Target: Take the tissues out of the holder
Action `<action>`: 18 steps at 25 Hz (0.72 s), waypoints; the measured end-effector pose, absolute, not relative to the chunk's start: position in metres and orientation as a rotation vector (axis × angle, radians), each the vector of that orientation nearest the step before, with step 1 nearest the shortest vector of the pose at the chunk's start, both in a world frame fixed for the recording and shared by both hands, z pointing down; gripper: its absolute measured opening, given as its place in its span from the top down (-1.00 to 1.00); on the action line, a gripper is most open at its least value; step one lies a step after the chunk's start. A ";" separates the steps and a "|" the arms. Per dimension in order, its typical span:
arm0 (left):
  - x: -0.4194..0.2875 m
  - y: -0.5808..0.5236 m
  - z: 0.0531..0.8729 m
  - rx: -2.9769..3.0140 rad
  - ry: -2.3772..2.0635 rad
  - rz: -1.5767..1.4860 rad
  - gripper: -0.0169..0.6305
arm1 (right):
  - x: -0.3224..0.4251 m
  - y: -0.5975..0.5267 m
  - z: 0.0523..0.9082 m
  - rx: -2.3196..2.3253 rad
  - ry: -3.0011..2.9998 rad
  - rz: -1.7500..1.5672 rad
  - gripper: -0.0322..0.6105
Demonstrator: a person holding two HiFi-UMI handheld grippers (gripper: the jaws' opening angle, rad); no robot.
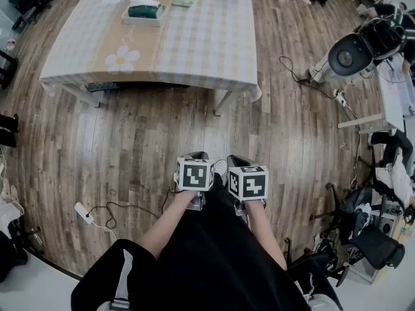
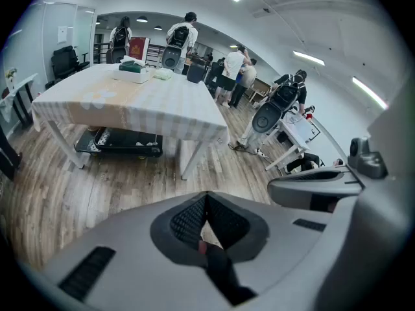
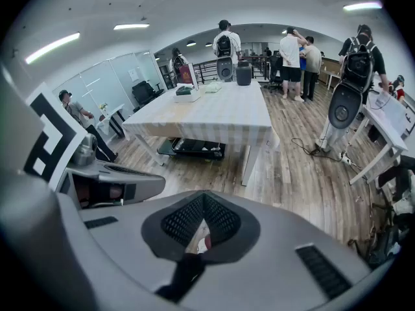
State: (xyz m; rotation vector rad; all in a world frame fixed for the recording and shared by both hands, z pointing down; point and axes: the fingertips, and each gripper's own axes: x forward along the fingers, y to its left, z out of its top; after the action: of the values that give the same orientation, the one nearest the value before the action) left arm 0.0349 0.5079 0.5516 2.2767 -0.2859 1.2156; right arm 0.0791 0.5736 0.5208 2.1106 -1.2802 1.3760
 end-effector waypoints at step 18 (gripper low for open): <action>0.005 0.569 0.533 2.365 -0.287 1.221 0.94 | 0.044 0.640 0.513 2.205 -1.312 1.374 0.86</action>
State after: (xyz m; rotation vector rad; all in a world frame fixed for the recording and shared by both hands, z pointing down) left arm 0.0054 0.5695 0.5328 2.3646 -0.2868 1.2212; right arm 0.0445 0.6400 0.5132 2.2046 -1.3119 1.3738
